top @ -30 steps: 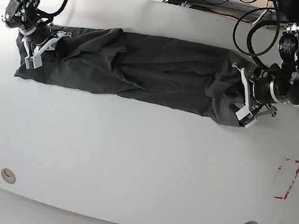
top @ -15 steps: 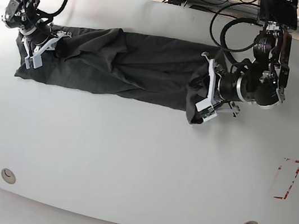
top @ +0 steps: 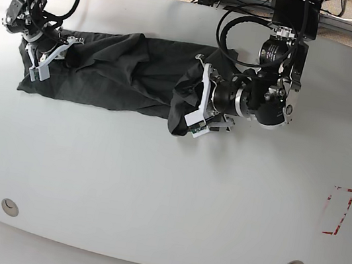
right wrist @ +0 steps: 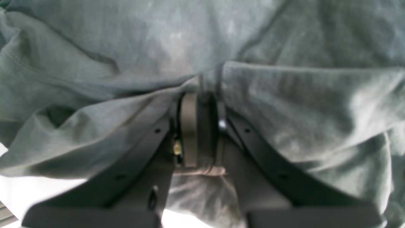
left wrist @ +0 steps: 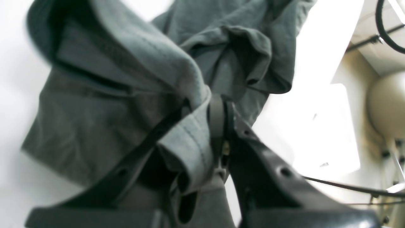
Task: Layout the t-shirt on the table in an organized manner, then fold the t-shirt properly
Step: 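Fold the grasped end over toward the right gripper and lower it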
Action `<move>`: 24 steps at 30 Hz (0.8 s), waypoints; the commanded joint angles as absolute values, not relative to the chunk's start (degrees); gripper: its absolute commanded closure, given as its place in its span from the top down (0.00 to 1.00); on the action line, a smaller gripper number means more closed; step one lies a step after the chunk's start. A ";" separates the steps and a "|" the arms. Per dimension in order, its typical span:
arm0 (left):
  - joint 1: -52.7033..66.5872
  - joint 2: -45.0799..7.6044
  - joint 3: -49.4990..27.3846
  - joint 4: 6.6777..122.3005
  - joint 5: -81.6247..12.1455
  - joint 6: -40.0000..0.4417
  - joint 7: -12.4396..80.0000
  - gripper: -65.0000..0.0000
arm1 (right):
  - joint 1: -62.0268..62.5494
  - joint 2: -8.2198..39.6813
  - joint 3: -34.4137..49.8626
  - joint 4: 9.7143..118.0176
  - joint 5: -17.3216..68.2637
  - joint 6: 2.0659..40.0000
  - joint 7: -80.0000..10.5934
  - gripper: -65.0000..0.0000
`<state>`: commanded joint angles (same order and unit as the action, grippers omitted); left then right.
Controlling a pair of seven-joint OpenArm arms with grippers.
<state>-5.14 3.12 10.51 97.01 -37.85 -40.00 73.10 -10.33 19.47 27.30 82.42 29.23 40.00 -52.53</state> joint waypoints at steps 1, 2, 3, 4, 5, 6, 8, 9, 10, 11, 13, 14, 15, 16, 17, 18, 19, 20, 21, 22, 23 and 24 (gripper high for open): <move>-5.49 3.12 11.03 96.48 -37.85 -40.00 73.01 0.00 | -10.33 19.38 27.30 82.33 29.23 40.00 -52.53 0.11; -5.67 3.12 11.38 96.13 -37.93 -40.00 72.75 0.00 | -10.15 19.38 27.30 82.24 29.23 40.00 -52.53 0.11; -5.85 3.12 11.65 96.04 -37.93 -40.00 72.40 0.00 | -10.15 19.30 27.30 82.24 29.23 40.00 -52.53 0.11; -5.93 3.12 12.09 95.78 -37.93 -40.00 71.96 0.00 | -10.15 19.21 27.30 82.24 29.23 40.00 -52.53 0.11; -6.02 3.12 12.70 95.69 -37.93 -40.00 71.25 0.00 | -10.15 19.12 27.30 82.24 29.23 40.00 -52.53 0.11; -6.02 3.12 13.05 95.69 -37.93 -40.00 70.99 0.00 | -10.15 19.03 27.30 82.33 29.23 40.00 -52.53 0.11; -6.02 3.12 14.20 95.60 -37.93 -40.00 70.64 0.00 | -10.15 19.03 27.30 82.33 29.23 40.00 -52.53 0.11; -6.11 3.21 14.46 95.60 -37.93 -40.00 70.64 0.00 | -10.15 19.03 27.30 82.33 29.23 40.00 -52.53 0.11; -6.11 3.21 14.81 95.60 -37.93 -40.00 70.64 0.00 | -10.15 19.03 27.30 82.42 29.23 40.00 -52.53 0.11; -6.11 3.30 15.16 95.60 -37.93 -40.00 70.64 0.00 | -10.15 18.95 27.30 82.42 29.23 40.00 -52.53 0.11; -6.55 4.26 15.34 95.60 -37.93 -40.00 70.64 0.00 | -10.15 18.95 27.30 82.42 29.23 40.00 -52.53 0.11; -6.90 4.62 15.34 95.60 -37.93 -40.00 70.64 0.01 | -10.15 18.95 27.30 82.42 29.23 40.00 -52.53 0.11; -7.08 4.79 15.34 95.60 -37.93 -40.00 70.64 0.02 | -10.15 18.95 27.30 82.42 29.23 40.00 -52.53 0.11; -7.25 5.05 15.34 95.60 -37.93 -40.00 70.64 0.04 | -10.15 18.95 27.30 82.42 29.23 40.00 -52.53 0.11; -7.25 5.05 15.34 95.60 -37.93 -40.00 70.64 0.08 | -10.15 18.95 27.30 82.42 29.23 40.00 -52.53 0.11; -7.25 5.05 15.34 95.60 -37.93 -40.00 70.64 0.11 | -10.15 18.95 27.30 82.42 29.23 40.00 -52.53 0.11; -7.25 5.14 15.43 95.60 -37.93 -40.00 70.64 0.18 | -10.15 18.95 27.30 82.42 29.23 40.00 -52.53 0.11; -7.25 5.23 15.43 95.60 -37.93 -40.00 70.81 0.22 | -10.15 18.95 27.30 82.42 29.23 40.00 -52.53 0.11; -7.34 5.32 15.52 95.69 -38.11 -40.00 70.90 0.27 | -10.15 18.95 27.30 82.42 29.23 40.00 -52.53 0.11; -7.34 6.02 15.78 95.87 -38.29 -40.00 70.90 0.35 | -10.15 18.95 27.30 82.42 29.23 40.00 -52.53 0.11; -7.34 6.46 15.78 95.96 -38.29 -40.00 70.90 0.39 | -10.15 18.95 27.30 82.42 29.23 40.00 -52.53 0.11; -7.34 6.90 15.87 96.04 -38.29 -40.00 70.99 0.44 | -10.15 18.95 27.30 82.42 29.23 40.00 -52.53 0.11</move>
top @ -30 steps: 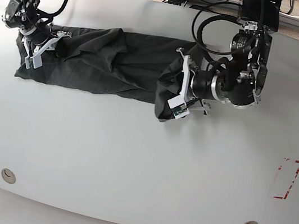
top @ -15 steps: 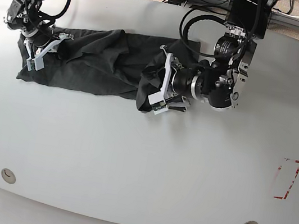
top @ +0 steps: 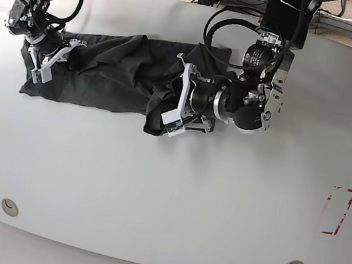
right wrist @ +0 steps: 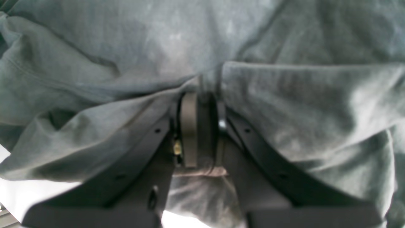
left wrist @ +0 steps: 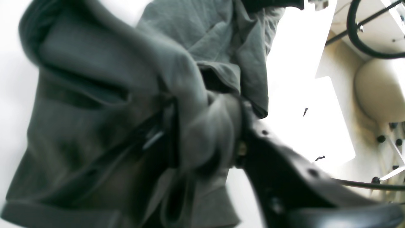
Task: Layout the t-shirt on the table in an organized manner, then fold the t-shirt properly
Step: 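Fold the grasped end over toward the right gripper and lower it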
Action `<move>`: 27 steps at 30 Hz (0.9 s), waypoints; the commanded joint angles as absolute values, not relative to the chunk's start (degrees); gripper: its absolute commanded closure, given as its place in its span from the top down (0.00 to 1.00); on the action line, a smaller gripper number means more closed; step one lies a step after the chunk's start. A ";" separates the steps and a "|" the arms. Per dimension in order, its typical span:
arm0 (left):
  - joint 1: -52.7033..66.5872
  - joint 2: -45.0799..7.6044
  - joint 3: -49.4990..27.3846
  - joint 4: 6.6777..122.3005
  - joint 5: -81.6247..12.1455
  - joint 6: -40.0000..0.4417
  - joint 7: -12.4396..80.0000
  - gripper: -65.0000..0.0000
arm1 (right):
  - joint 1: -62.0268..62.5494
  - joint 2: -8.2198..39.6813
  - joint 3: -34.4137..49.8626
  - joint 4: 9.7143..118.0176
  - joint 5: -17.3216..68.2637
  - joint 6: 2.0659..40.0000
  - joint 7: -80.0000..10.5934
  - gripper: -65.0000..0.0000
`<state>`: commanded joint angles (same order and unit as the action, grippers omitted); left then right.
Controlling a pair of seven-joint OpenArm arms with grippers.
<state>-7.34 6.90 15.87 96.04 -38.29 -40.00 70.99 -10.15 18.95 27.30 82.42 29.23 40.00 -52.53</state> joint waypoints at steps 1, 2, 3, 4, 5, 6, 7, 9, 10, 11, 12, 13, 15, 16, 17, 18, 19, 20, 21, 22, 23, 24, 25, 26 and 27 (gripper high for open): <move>-7.34 7.43 16.22 96.13 -38.37 -40.00 71.16 0.48 | -10.15 18.95 27.30 82.33 29.23 40.00 -52.53 0.11; -7.34 7.69 16.66 96.13 -38.37 -40.00 71.52 0.50 | -10.15 18.95 27.30 82.24 29.23 40.00 -52.53 0.11; -7.60 8.13 17.27 96.13 -38.37 -40.00 72.22 0.51 | -10.15 18.95 27.30 82.24 29.23 40.00 -52.53 0.11; -7.96 8.40 17.80 96.22 -38.46 -40.00 72.75 0.51 | -10.15 18.95 27.30 82.24 29.23 40.00 -52.53 0.11; -8.66 8.66 18.95 96.75 -38.64 -40.00 73.63 0.50 | -10.15 18.95 27.30 82.24 29.23 40.00 -52.53 0.11; -9.01 8.75 19.74 97.19 -38.99 -40.00 74.24 0.50 | -10.15 18.95 27.30 82.24 29.23 40.00 -52.53 0.11; -9.45 8.75 21.05 98.15 -40.04 -40.00 74.95 0.49 | -10.15 18.95 27.21 82.24 29.23 40.00 -52.62 0.11; -9.63 8.57 22.20 100.00 -41.36 -40.00 75.65 0.49 | -10.15 18.95 27.21 82.24 29.23 40.00 -52.62 0.11; -9.63 8.48 22.37 101.14 -41.98 -40.00 76.09 0.49 | -10.15 18.95 27.21 82.33 29.23 40.00 -52.62 0.11; -9.63 8.40 22.20 101.85 -42.15 -40.00 76.35 0.49 | -10.15 18.95 27.21 82.33 29.23 40.00 -52.62 0.11; -9.71 7.87 21.41 103.16 -42.24 -40.00 76.70 0.49 | -10.15 18.95 27.21 82.33 29.23 40.00 -52.62 0.11; -9.71 6.46 20.53 103.34 -42.33 -40.00 76.70 0.49 | -10.15 18.95 27.21 82.24 29.23 40.00 -52.62 0.11; -9.71 3.91 18.95 103.25 -42.33 -40.00 76.35 0.49 | -10.15 18.95 27.21 82.24 29.23 40.00 -52.62 0.11; -9.71 2.86 17.98 103.25 -42.33 -40.00 76.00 0.49 | -10.15 18.95 27.21 82.33 29.23 40.00 -52.62 0.11; -9.71 2.15 17.36 103.25 -42.33 -40.00 75.65 0.49 | -10.24 18.95 27.21 82.33 29.23 40.00 -52.62 0.11; -9.45 0.66 16.22 103.25 -42.33 -40.00 74.77 0.49 | -10.24 18.95 27.21 82.33 29.23 40.00 -52.62 0.11; -9.36 -0.57 15.34 103.25 -42.33 -40.00 74.07 0.49 | -10.24 18.95 27.21 82.33 29.23 40.00 -52.62 0.11; -9.27 -2.07 14.02 103.25 -42.33 -40.00 73.10 0.49 | -10.24 18.95 27.21 82.33 29.23 40.00 -52.62 0.11; -9.01 -2.95 13.32 103.25 -42.33 -40.00 72.40 0.49 | -10.24 18.95 27.21 82.42 29.23 40.00 -52.62 0.11; -8.40 -3.91 12.53 103.25 -42.33 -40.00 71.78 0.49 | -10.24 18.95 27.21 82.42 29.23 40.00 -52.62 0.11; -7.78 -4.88 11.74 103.25 -42.24 -40.00 70.99 0.49 | -10.24 18.95 27.21 82.42 29.23 40.00 -52.62 0.11; -7.08 -6.11 10.68 103.25 -41.98 -40.00 69.93 0.49 | -10.24 18.95 27.21 82.42 29.23 40.00 -52.62 0.11; -6.64 -6.73 9.98 103.25 -41.63 -40.00 69.23 0.49 | -10.24 18.95 27.21 82.42 29.23 40.00 -52.62 0.11; -6.02 -7.52 9.27 103.25 -40.84 -40.00 68.44 0.49 | -10.24 18.95 27.21 82.42 29.23 40.00 -52.62 0.11; -5.41 -8.31 8.92 103.25 -39.60 -40.00 67.47 0.49 | -10.24 18.95 27.21 82.42 29.23 40.00 -52.62 0.11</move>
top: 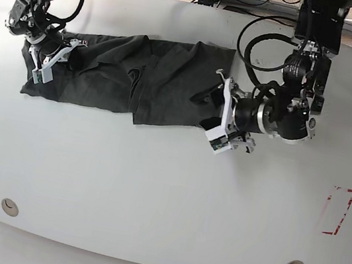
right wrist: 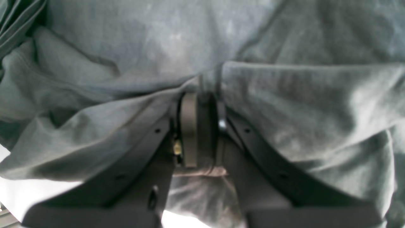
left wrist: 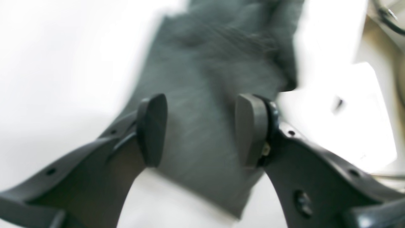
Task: Layout the t-shirt on the table in an organized manner, then fold the t-shirt properly
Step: 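Fold the grasped end over toward the right gripper and lower it, then grasp the strip end with the right gripper and pull it outward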
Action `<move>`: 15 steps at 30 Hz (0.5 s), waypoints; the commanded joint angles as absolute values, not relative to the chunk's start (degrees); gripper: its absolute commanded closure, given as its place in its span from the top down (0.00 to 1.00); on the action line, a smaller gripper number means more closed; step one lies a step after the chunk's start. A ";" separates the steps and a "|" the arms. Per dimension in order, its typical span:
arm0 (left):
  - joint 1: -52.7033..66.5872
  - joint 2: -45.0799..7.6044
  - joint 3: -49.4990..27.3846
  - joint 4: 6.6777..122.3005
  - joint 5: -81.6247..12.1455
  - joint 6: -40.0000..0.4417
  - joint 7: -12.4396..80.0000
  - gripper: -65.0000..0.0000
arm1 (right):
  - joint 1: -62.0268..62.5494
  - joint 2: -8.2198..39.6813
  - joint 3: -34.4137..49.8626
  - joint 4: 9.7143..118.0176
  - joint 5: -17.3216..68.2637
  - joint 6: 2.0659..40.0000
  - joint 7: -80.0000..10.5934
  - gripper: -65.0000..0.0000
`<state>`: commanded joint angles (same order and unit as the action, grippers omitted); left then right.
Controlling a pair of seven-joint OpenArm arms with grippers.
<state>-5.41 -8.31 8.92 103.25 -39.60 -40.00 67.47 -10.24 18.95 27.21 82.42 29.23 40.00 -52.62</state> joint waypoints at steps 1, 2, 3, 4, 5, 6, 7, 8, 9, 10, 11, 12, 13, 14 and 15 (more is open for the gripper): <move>-5.14 -8.66 8.92 103.25 -38.90 -40.00 66.86 0.49 | -10.24 18.95 27.21 82.42 29.23 40.00 -52.62 0.11; -4.79 -8.92 9.01 103.25 -38.02 -40.00 66.15 0.49 | -10.24 18.95 27.21 82.42 29.23 40.00 -52.62 0.11; -4.26 -9.19 9.01 103.25 -37.05 -40.00 65.36 0.49 | -10.24 18.95 27.21 82.42 29.23 40.00 -52.62 0.11; -4.09 -9.19 9.01 103.25 -36.79 -40.00 65.10 0.49 | -10.24 18.95 27.21 82.42 29.23 40.00 -52.62 0.11; -3.56 -9.10 9.10 103.25 -35.82 -40.00 64.31 0.47 | -10.24 18.95 27.21 82.42 29.23 40.00 -52.62 0.11; -3.30 -9.10 9.10 103.25 -35.21 -40.00 63.96 0.45 | -10.24 18.95 27.21 82.42 29.23 40.00 -52.62 0.11; -3.12 -9.01 9.27 103.16 -34.07 -40.00 63.60 0.42 | -10.15 18.86 27.21 82.42 29.23 40.00 -52.62 0.11; -2.95 -9.01 9.80 103.16 -33.01 -40.00 63.34 0.39 | -10.15 18.86 27.21 82.42 29.23 40.00 -52.62 0.11; -2.86 -9.01 10.42 103.08 -31.87 -40.00 62.99 0.36 | -10.07 18.68 27.21 82.42 29.23 40.00 -52.62 0.11; -2.68 -9.01 11.21 102.81 -29.85 -40.00 62.37 0.32 | -9.98 18.24 27.21 82.42 29.14 40.00 -52.62 0.11; -2.51 -9.01 11.82 102.37 -28.44 -40.00 61.85 0.29 | -9.98 17.98 27.21 82.42 29.14 40.00 -52.62 0.11; -2.51 -9.01 12.53 101.49 -26.51 -40.00 61.32 0.26 | -9.89 17.80 27.21 82.42 29.14 40.00 -52.62 0.11; -2.51 -9.01 12.97 100.97 -25.27 -40.00 61.05 0.23 | -9.89 17.71 27.21 82.42 29.14 40.00 -52.62 0.11; -2.51 -8.92 13.76 99.82 -22.99 -40.00 60.44 0.19 | -9.89 17.71 27.21 82.51 29.14 40.00 -52.62 0.11; -2.51 -8.75 14.46 98.77 -21.23 -40.00 59.74 0.16 | -9.89 17.63 27.21 82.51 29.14 40.00 -52.62 0.11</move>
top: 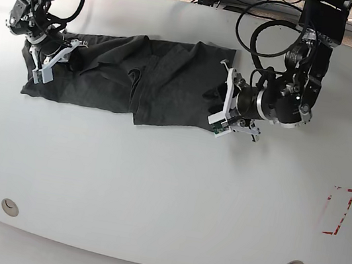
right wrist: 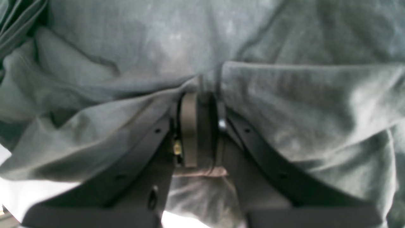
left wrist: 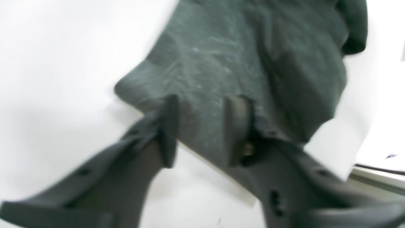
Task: Layout the t-shirt on the table in an organized manner, then fold the t-shirt properly
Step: 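Grasp the strip end with the right gripper and pull it outward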
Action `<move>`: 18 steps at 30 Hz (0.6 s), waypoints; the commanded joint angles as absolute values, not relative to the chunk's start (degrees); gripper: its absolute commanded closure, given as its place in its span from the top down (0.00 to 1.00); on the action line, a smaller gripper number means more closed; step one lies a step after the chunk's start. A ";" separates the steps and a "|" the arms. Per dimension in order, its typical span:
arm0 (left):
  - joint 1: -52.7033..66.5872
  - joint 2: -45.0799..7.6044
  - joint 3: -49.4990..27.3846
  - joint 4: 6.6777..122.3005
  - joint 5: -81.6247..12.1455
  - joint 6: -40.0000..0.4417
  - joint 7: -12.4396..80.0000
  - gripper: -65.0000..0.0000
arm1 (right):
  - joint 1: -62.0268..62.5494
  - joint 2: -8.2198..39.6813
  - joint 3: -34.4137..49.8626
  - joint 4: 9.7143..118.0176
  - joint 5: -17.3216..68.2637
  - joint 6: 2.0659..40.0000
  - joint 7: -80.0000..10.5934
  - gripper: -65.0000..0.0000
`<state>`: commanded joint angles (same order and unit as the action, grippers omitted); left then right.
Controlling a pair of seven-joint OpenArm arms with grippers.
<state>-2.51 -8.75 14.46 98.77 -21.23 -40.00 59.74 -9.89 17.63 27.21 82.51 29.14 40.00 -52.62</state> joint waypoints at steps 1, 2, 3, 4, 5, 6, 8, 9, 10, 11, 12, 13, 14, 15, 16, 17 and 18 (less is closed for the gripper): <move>-2.51 -8.40 14.99 97.98 -20.18 -40.00 59.12 0.13 | -9.89 17.63 27.21 82.51 29.14 40.00 -52.62 0.11; -2.51 -7.87 15.52 97.01 -18.68 -40.00 58.24 0.10 | -9.89 17.63 27.21 82.51 29.14 40.00 -52.62 0.11; -2.51 -7.78 15.78 96.57 -18.07 -40.00 57.80 0.08 | -9.89 17.54 27.21 82.51 29.14 40.00 -52.62 0.11; -2.42 -7.52 16.40 95.60 -16.31 -40.00 56.84 0.05 | -9.89 17.45 27.21 82.51 29.14 40.00 -52.62 0.11; -1.89 -7.43 16.84 94.64 -14.90 -40.00 56.04 0.03 | -9.89 17.45 27.21 82.51 29.14 40.00 -52.62 0.11; -1.71 -7.34 17.01 94.02 -14.02 -40.00 55.60 0.03 | -9.89 17.45 27.21 82.51 29.14 40.00 -52.62 0.11; -1.45 -7.34 17.19 92.44 -12.44 -40.00 54.46 0.03 | -9.89 17.45 27.21 82.51 29.14 40.00 -52.62 0.11; -1.36 -7.34 17.19 91.56 -11.82 -40.00 53.93 0.03 | -9.89 17.45 27.21 82.59 29.41 40.00 -52.62 0.12; -1.36 -7.34 17.10 90.95 -11.65 -40.00 53.67 0.03 | -9.89 17.45 27.21 82.68 29.58 40.00 -52.62 0.12; -1.45 -7.43 17.10 90.07 -11.56 -40.00 53.67 0.03 | -9.89 17.45 27.21 83.12 29.67 40.00 -52.62 0.12; -1.45 -7.52 17.10 89.27 -11.65 -40.00 53.67 0.03 | -9.89 17.45 27.30 83.91 29.67 40.00 -52.62 0.12; -1.45 -7.60 17.10 88.57 -11.65 -40.00 53.67 0.03 | -9.89 17.36 27.38 84.97 29.67 40.00 -52.62 0.12; -1.45 -7.69 17.10 87.87 -11.65 -40.00 53.67 0.03 | -9.89 17.36 27.47 86.29 29.67 40.00 -52.62 0.12; -1.54 -7.69 17.01 87.34 -11.65 -40.00 53.67 0.03 | -9.89 17.36 27.56 87.25 29.76 40.00 -52.79 0.12; -1.54 -7.78 17.01 86.64 -11.65 -40.00 53.67 0.03 | -9.89 17.36 27.65 89.27 30.20 40.00 -53.49 0.12; -1.54 -7.78 17.01 86.37 -11.65 -40.00 53.67 0.03 | -9.89 17.36 27.74 90.51 30.73 40.00 -54.20 0.12; -1.45 -7.87 17.01 86.20 -11.65 -40.00 53.67 0.03 | -9.89 17.36 27.82 91.82 31.34 40.00 -54.99 0.13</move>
<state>-1.45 -7.87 17.01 86.20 -11.65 -40.00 53.67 -9.89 17.36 27.82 91.82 31.34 40.00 -54.99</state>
